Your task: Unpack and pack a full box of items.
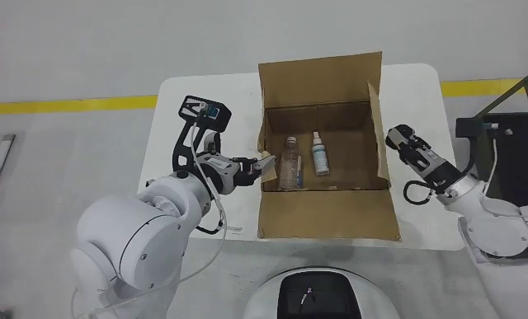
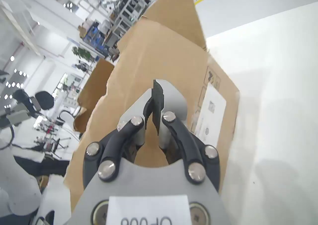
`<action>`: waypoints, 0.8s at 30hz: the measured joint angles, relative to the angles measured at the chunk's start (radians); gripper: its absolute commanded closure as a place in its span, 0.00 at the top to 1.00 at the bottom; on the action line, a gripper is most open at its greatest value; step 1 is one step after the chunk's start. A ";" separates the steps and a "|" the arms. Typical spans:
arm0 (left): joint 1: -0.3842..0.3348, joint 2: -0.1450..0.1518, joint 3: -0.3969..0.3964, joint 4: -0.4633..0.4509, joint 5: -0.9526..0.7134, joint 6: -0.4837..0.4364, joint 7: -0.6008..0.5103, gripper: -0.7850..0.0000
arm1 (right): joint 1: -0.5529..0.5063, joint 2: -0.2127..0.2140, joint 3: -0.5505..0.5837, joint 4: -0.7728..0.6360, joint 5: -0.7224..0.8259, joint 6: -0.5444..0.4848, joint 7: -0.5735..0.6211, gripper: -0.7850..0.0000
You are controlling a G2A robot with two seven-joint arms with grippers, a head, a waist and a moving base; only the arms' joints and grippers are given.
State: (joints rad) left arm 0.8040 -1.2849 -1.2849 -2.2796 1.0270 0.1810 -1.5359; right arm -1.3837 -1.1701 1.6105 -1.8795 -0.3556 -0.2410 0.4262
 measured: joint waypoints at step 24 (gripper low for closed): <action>0.081 0.007 -0.009 0.064 0.021 -0.031 0.150 0.00 | 0.014 0.008 -0.022 -0.036 -0.039 0.056 0.024 0.00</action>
State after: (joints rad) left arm 0.8846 -1.2777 -1.2939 -2.2153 1.0485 0.1503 -1.3862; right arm -1.3694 -1.1619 1.5887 -1.9153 -0.3950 -0.1849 0.4504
